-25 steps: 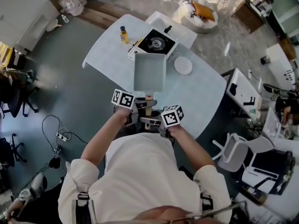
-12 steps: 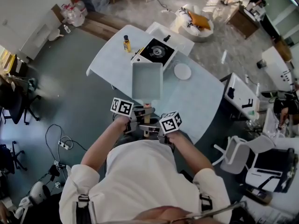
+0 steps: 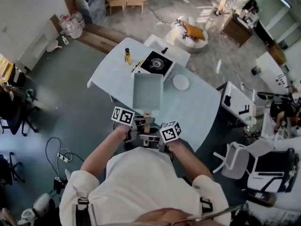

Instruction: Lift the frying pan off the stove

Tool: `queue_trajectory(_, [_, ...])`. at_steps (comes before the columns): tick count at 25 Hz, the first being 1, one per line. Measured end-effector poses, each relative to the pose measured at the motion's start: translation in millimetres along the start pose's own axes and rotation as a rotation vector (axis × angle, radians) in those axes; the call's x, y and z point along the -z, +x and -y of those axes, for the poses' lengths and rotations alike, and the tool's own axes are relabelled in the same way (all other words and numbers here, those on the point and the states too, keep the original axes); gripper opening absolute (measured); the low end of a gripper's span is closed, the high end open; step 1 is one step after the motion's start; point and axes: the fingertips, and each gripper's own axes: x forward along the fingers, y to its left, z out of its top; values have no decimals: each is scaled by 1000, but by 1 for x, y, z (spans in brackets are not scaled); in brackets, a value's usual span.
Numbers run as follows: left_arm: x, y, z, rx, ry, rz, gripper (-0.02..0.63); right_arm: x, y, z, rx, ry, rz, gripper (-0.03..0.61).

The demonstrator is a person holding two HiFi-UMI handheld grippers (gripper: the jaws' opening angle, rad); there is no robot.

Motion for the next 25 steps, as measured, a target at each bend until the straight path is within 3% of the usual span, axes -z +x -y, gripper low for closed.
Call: queue_trajectory(25, [-3, -12, 5, 10, 16, -30, 224, -8, 11, -5, 24, -3, 29, 176])
